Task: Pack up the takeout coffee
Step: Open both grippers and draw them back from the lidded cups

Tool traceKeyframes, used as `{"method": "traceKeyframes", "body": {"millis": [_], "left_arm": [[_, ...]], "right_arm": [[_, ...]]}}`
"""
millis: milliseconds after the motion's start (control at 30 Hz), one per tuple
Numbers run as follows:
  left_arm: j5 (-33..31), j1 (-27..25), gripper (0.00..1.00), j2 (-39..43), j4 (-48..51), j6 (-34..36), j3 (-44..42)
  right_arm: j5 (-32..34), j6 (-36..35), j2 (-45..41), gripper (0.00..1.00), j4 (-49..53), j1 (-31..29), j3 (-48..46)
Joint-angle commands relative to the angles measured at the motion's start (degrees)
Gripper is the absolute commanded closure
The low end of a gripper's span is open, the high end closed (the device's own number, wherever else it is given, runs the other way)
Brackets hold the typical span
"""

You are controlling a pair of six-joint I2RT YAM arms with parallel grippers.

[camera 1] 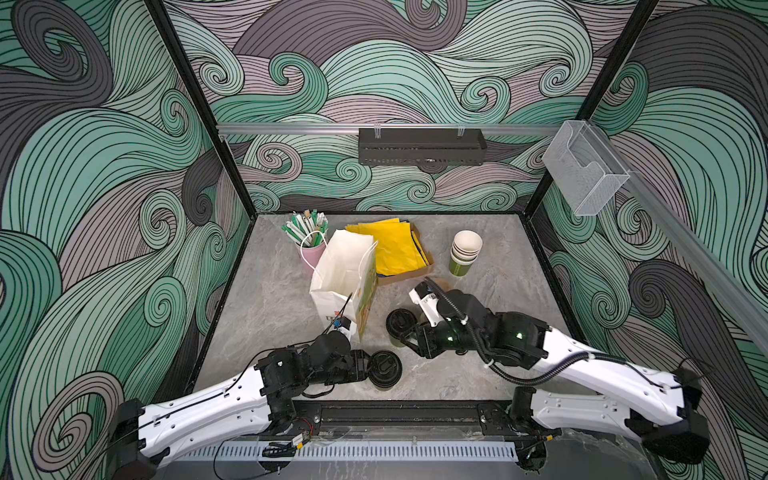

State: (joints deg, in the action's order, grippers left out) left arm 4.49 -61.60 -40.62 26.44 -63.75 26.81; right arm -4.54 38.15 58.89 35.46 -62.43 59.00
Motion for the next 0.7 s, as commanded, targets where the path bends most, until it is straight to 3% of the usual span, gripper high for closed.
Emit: {"method": "traceKeyframes", "body": {"millis": [0,167,333,467,667], "left_arm": [[-0.7,0.3,0.40,0.4,2.9,2.5,3.6],[-2.7,0.3,0.28,1.4,6.8,5.6,8.7],[-5.4,0.3,0.28,3.7,14.6,8.6,15.3],[-12.5,0.3,0.33,6.7,20.3,12.6,23.4],[-25.2,0.3,0.37,7.6,22.4,18.5,33.4]], "right_arm": [[3.3,-1.6,-1.0,0.60,6.0,1.1,-1.2],[3.6,-0.8,-3.8,0.59,9.4,2.0,-2.3],[5.7,-0.2,-6.1,0.58,11.0,3.7,-2.8],[10.1,-0.2,-8.3,0.57,14.2,5.7,-2.0],[11.2,-0.5,-9.5,0.56,15.2,8.7,-0.1]]}}
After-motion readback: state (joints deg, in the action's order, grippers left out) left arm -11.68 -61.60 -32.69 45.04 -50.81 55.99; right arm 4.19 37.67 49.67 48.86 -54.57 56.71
